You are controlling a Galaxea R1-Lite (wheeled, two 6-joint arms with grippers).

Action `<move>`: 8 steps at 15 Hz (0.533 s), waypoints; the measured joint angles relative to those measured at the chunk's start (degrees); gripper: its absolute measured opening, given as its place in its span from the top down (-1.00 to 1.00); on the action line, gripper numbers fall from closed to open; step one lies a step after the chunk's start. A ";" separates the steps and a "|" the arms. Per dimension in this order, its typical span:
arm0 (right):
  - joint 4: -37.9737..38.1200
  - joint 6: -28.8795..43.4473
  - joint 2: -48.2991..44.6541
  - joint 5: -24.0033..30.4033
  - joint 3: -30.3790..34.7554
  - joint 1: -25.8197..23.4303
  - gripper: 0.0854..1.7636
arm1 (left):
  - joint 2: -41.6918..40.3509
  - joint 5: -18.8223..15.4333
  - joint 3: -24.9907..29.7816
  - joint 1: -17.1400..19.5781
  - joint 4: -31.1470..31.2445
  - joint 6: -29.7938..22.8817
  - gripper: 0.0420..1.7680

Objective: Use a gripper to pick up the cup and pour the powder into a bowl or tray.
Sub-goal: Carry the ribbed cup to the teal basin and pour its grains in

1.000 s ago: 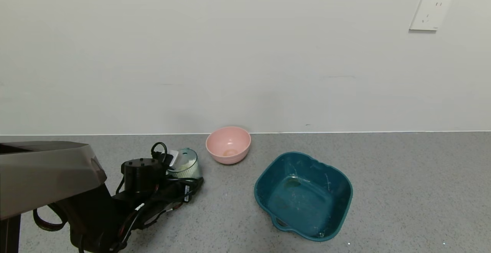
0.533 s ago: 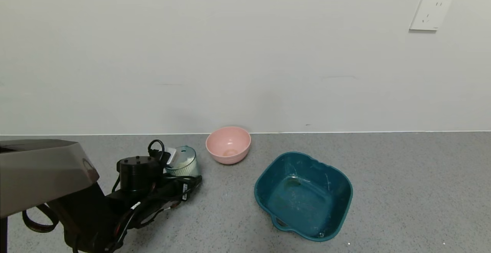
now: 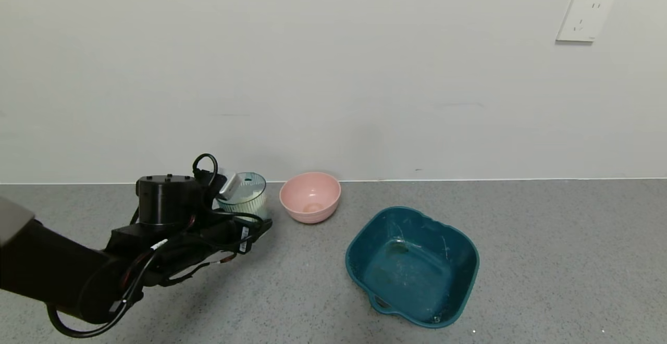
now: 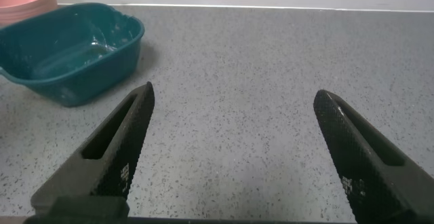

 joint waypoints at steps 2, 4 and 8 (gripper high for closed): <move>0.00 -0.01 0.00 0.00 0.00 0.00 -0.94 | -3.32 2.46 -3.74 -2.04 4.96 1.85 -0.41; 0.00 -0.01 0.00 0.00 0.00 0.00 -0.94 | -5.46 4.75 -6.94 -4.85 8.69 4.55 -0.41; 0.00 -0.04 0.00 0.00 0.00 0.00 -0.94 | -6.97 10.18 -11.82 -11.48 13.82 10.12 -0.41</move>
